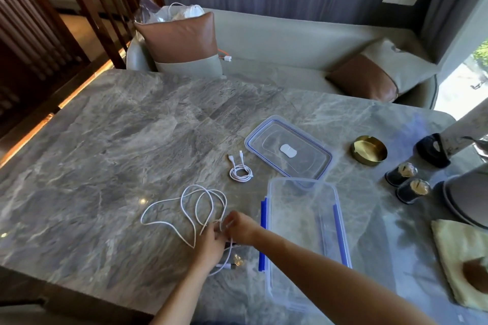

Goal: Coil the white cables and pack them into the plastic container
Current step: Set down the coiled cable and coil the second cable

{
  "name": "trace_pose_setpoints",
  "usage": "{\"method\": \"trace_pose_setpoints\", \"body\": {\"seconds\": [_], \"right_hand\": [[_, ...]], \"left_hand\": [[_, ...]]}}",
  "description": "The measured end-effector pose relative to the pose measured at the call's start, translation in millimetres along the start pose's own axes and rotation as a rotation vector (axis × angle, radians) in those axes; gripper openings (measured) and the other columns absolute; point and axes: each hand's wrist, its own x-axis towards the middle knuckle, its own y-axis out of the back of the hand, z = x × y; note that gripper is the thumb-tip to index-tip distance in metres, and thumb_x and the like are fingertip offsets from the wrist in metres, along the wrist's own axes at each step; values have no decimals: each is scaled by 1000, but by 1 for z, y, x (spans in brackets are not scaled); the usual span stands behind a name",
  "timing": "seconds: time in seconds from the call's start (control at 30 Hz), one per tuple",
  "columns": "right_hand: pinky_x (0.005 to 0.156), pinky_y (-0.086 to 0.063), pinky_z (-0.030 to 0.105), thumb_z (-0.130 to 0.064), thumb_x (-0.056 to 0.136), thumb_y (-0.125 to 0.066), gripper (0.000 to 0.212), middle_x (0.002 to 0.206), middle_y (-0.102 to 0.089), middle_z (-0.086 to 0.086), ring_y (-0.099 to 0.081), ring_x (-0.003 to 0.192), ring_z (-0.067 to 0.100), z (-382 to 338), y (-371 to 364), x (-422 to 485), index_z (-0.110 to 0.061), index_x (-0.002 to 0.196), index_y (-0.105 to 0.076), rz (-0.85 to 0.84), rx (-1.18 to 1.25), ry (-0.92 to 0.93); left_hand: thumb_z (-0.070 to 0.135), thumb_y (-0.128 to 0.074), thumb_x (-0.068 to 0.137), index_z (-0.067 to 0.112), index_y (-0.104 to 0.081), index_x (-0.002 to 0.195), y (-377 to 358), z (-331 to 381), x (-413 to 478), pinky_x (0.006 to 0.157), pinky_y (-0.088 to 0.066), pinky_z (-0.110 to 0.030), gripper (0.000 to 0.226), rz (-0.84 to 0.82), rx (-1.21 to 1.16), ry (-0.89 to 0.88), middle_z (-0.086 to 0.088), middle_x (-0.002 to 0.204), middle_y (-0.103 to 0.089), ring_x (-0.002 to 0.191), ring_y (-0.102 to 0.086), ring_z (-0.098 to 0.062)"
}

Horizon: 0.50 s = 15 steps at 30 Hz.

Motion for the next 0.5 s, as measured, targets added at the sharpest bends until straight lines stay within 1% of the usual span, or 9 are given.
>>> {"method": "trace_pose_setpoints", "body": {"seconds": [0.07, 0.1, 0.17, 0.23, 0.27, 0.33, 0.4, 0.43, 0.5], "right_hand": [[77, -50, 27, -7, 86, -52, 26, 105, -64, 8, -61, 96, 23, -4, 4, -3, -9, 110, -61, 49, 61, 45], [78, -50, 27, -4, 84, -54, 25, 105, -67, 10, -63, 97, 24, -7, 8, -4, -11, 107, -61, 56, 61, 84], [83, -51, 34, 4, 80, -56, 23, 106, -70, 19, -66, 99, 28, -16, 16, -11, -15, 94, -58, 12, 113, 168], [76, -50, 33, 10, 80, -53, 29, 107, -67, 30, -65, 87, 28, -25, 25, -15, -19, 82, -49, -55, 229, 234], [71, -48, 29, 12, 81, -51, 30, 106, -65, 35, -64, 79, 26, -28, 29, -16, -18, 80, -46, -74, 279, 260], [63, -45, 27, 11, 84, -48, 25, 100, -64, 37, -58, 64, 19, -32, 37, -18, -14, 85, -45, -26, 323, 293], [68, -46, 33, 8, 85, -48, 22, 91, -62, 25, -53, 62, 19, -32, 47, -19, -7, 101, -49, 123, 251, 329], [72, -45, 33, 6, 85, -49, 30, 92, -58, 16, -51, 65, 19, -31, 52, -18, -7, 111, -50, 180, 173, 363], [76, -40, 23, 5, 84, -53, 52, 100, -46, 5, -47, 69, 15, -31, 60, -19, -16, 131, -47, 195, -5, 459]], "left_hand": [[10, -46, 94, -3, -61, 95, 3, 11, -3, 49, -52, -23, 20, -14, -376, 167, -16, 68, -67, 55, -63, -23], [15, -46, 95, 0, -60, 86, 7, 17, -2, 38, -47, -19, 22, -7, -523, 240, -12, 55, -62, 40, -59, -18], [22, -47, 94, 6, -56, 74, 19, 27, -1, 29, -40, -16, 27, 5, -703, 287, -5, 40, -57, 26, -51, -15], [17, -48, 94, 9, -57, 72, 33, 42, -2, 30, -41, -17, 25, -11, -803, 228, -1, 39, -59, 29, -54, -12], [11, -49, 93, 10, -59, 74, 39, 50, -4, 34, -44, -16, 21, -15, -794, 166, 2, 42, -62, 33, -56, -10], [3, -51, 89, 14, -62, 75, 52, 62, -8, 43, -45, -15, 21, -39, -608, 39, 6, 48, -65, 48, -60, -9], [-1, -54, 86, 17, -63, 71, 63, 68, -10, 54, -44, -19, 24, -54, -327, -71, 5, 58, -67, 66, -59, -15], [-2, -55, 83, 18, -63, 70, 69, 69, -11, 63, -45, -24, 25, -62, -179, -130, 0, 67, -67, 74, -58, -18], [-1, -56, 80, 23, -63, 66, 80, 71, -14, 81, -44, -33, 28, -54, 116, -247, -7, 83, -68, 84, -59, -23]]}}
